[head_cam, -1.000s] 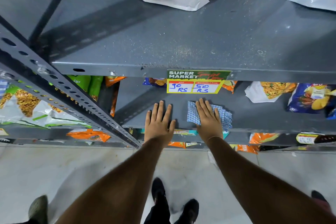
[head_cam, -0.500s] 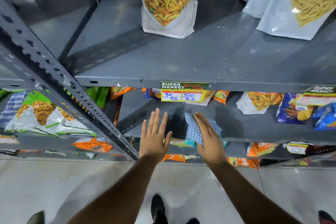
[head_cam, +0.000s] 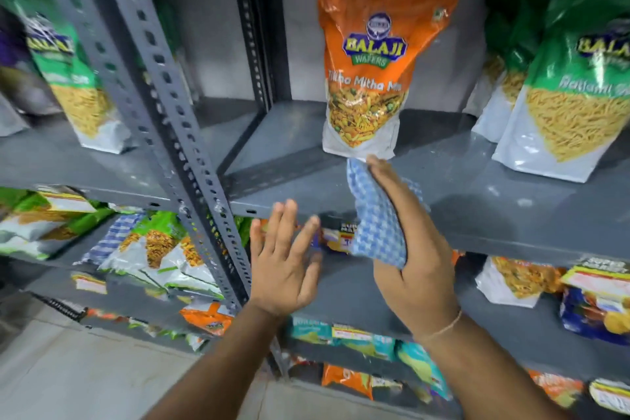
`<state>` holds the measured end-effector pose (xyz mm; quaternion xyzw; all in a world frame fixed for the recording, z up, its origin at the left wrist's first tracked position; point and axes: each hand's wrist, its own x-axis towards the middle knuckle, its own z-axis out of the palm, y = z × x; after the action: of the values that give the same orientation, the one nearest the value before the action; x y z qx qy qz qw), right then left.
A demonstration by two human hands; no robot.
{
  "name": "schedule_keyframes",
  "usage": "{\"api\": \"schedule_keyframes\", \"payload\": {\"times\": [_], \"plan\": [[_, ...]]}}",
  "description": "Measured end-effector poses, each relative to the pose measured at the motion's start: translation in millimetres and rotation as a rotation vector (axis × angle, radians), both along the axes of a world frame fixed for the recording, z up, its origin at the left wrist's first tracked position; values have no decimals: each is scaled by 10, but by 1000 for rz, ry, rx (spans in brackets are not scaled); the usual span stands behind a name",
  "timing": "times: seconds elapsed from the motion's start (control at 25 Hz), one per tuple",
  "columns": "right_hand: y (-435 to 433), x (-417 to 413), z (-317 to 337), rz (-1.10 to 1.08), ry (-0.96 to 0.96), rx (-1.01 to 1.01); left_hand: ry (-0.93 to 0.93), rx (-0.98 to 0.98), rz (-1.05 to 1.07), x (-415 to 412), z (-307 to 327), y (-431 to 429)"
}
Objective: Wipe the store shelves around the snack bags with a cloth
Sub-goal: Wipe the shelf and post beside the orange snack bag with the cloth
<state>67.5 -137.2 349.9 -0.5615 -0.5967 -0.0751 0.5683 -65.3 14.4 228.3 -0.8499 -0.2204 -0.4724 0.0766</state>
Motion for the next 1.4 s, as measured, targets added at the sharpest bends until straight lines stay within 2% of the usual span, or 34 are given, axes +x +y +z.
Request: {"api": "schedule_keyframes", "payload": {"times": [0.12, 0.24, 0.44, 0.64, 0.76, 0.88, 1.08, 1.24, 1.4], "plan": [[479, 67, 382, 48, 26, -151, -152, 44, 167, -60, 571, 400], [1081, 121, 699, 44, 74, -189, -137, 83, 269, -117, 910, 759], [2309, 269, 951, -51, 115, -315, -122, 184, 313, -112, 846, 942], [3233, 348, 807, -191, -77, -530, -133, 193, 281, -129, 829, 956], [3523, 534, 690, -321, -195, -635, -133, 203, 278, -130, 831, 978], [3725, 661, 511, -382, -209, -734, -140, 208, 270, -123, 826, 997], [3843, 678, 187, -346, -120, -905, -155, 238, 259, -103, 815, 1031], [3884, 679, 177, -407, -206, -907, -177, 259, 256, -98, 801, 1030], [3912, 708, 193, -358, -232, -978, -233, 271, 222, -92, 783, 1043]]}}
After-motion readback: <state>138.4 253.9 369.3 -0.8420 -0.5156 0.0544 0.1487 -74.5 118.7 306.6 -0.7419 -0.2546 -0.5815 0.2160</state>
